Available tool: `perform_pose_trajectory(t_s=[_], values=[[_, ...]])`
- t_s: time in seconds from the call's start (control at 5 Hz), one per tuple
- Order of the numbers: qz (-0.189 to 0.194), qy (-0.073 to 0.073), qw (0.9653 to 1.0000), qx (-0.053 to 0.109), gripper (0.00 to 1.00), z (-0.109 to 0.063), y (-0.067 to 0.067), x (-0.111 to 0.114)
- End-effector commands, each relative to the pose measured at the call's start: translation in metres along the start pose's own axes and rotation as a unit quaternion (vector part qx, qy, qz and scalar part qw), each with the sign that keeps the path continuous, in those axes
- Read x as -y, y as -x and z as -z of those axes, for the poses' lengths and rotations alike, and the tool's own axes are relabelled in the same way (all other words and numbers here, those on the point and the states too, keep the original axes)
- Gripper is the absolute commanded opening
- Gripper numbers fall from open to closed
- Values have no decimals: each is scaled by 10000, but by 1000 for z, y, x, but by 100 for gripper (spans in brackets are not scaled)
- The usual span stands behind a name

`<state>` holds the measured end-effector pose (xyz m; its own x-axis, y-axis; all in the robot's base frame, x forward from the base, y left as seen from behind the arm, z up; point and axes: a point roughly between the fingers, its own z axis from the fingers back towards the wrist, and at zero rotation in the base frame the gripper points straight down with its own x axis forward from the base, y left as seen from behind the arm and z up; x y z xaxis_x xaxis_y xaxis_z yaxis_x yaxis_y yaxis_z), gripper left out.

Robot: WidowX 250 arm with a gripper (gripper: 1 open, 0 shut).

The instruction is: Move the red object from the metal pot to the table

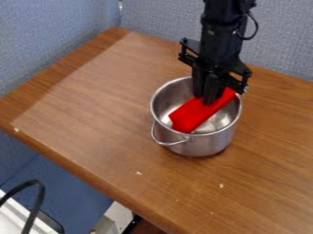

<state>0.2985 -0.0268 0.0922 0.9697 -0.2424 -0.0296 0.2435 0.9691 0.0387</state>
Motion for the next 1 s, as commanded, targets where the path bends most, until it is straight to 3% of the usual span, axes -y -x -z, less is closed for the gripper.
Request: perform_pose_trajectory(t_s=[0.0, 0.4, 0.6, 0.8], values=[[275, -101, 9985, 462, 0, -25, -1, 7], [1009, -50, 9922, 733, 0, -44, 9, 43], [1329, -108, 9888, 672, 0, -33, 12, 66], [1739, -219, 9821, 691, 0, -18, 14, 93]])
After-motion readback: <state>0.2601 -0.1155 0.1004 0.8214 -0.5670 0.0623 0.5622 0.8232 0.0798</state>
